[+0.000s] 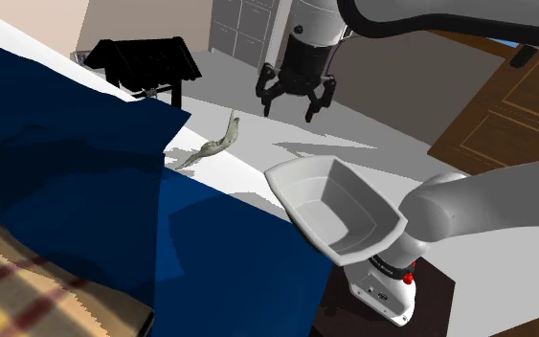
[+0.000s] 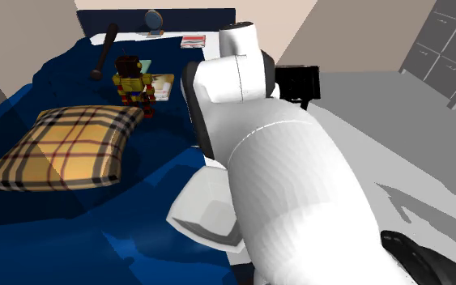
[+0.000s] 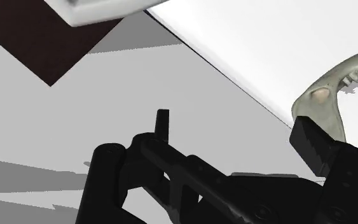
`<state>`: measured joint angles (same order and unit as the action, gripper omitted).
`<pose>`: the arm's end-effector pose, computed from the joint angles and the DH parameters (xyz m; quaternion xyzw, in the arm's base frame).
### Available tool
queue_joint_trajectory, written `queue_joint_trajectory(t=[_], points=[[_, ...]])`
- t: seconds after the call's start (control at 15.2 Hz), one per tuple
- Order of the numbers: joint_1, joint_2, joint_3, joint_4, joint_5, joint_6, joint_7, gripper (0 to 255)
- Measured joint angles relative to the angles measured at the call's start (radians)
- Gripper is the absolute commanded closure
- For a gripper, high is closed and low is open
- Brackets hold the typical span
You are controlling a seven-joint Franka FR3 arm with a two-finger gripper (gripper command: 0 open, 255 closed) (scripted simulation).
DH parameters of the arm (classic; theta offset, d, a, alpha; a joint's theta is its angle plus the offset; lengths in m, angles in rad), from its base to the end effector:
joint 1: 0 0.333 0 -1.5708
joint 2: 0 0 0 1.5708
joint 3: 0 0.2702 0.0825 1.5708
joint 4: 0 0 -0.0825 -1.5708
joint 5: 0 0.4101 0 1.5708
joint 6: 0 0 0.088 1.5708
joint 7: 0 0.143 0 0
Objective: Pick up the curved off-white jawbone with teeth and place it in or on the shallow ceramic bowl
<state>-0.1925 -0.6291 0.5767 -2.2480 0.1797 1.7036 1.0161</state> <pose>0.3961 0.1962 0.4789 0.9285 -0.3639 0.0479 0.0567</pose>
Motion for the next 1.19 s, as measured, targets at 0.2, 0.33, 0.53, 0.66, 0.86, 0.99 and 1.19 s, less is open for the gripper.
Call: queue_joint_trajectory(t=[0.2,0.33,0.53,0.66,0.86,0.99,1.19], points=[[-0.067,0.096,0.112,0.073,-0.001,0.024,0.196,0],[-0.12,0.173,0.195,0.133,-0.018,0.038,0.335,0],[-0.215,0.326,0.333,0.233,-0.089,0.063,0.557,0],[-0.265,0.431,0.417,0.299,-0.158,0.065,0.706,0],[-0.28,0.479,0.449,0.297,-0.192,0.094,0.775,0],[-0.281,0.485,0.453,0.275,-0.197,0.12,0.785,0],[-0.284,0.492,0.454,0.243,-0.203,0.155,0.788,0]])
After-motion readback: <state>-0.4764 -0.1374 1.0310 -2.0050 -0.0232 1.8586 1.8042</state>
